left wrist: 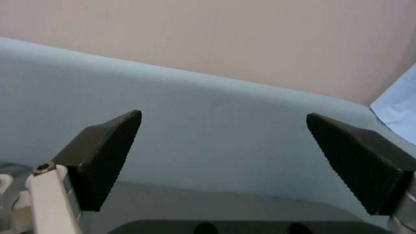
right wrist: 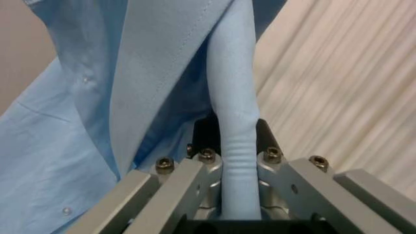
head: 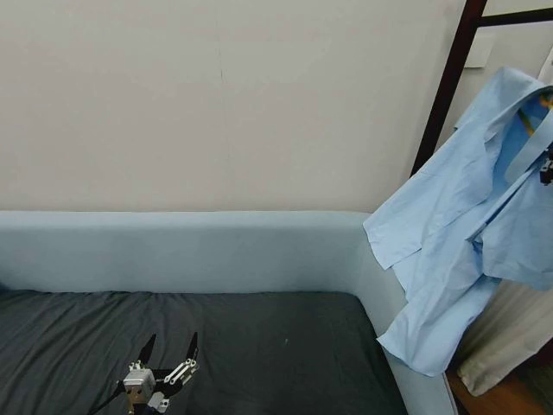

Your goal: Pick up the clothes from the sofa and hang them on the clothes hanger.

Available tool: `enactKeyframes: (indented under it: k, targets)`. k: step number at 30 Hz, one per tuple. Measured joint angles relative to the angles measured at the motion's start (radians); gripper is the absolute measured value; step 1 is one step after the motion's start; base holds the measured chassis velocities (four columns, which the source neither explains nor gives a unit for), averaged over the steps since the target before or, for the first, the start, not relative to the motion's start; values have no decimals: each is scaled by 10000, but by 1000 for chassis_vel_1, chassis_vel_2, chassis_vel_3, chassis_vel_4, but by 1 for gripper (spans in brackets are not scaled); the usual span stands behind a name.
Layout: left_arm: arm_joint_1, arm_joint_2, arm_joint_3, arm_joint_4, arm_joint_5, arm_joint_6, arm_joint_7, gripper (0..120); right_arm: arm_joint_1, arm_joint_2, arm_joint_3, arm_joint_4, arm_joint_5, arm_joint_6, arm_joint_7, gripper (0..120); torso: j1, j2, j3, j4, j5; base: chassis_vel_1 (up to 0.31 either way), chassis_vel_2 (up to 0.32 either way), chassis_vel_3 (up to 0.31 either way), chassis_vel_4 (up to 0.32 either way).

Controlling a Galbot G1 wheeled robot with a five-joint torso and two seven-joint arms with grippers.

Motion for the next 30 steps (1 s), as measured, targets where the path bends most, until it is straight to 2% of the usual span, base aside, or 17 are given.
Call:
enactKeyframes:
  k: [2,3,6,16,18,20,30]
  targets:
    - [0,0,0,0,0,0,-1,100,1194,-115,-938,-330,160,-140,-17,1,0,0,1,4,-5,0,0,0,0]
    - [0,0,0,0,0,0,-1,100,1194,-115,-938,-330,160,-140,-17,1,0,0,1,4,-5,0,0,0,0]
    - [0,0,0,0,0,-1,0,100,2319,-215,-1803,-699,365,-501,14,1,0,-1,0,1,-2,0,0,0,0]
    - [0,0,0,0,0,-1,0,100,3272,-549,-2653,-977,581,-1448,153,1,1,-1,1,-1,3,0,0,0,0]
    - [0,0,0,0,0,-1,0,100,3792,-769,-3148,-908,790,-1533,282,1,0,0,0,-5,4,0,0,0,0]
    - [0,0,0,0,0,-1,0,100,4604,-893,-3881,-845,1104,-1543,472,1,0,0,0,1,-4,0,0,0,0]
    - [0,0,0,0,0,-1,0,100,6094,-741,-5476,-1042,2095,-1563,1258,1,0,-1,1,0,1,0,0,0,0]
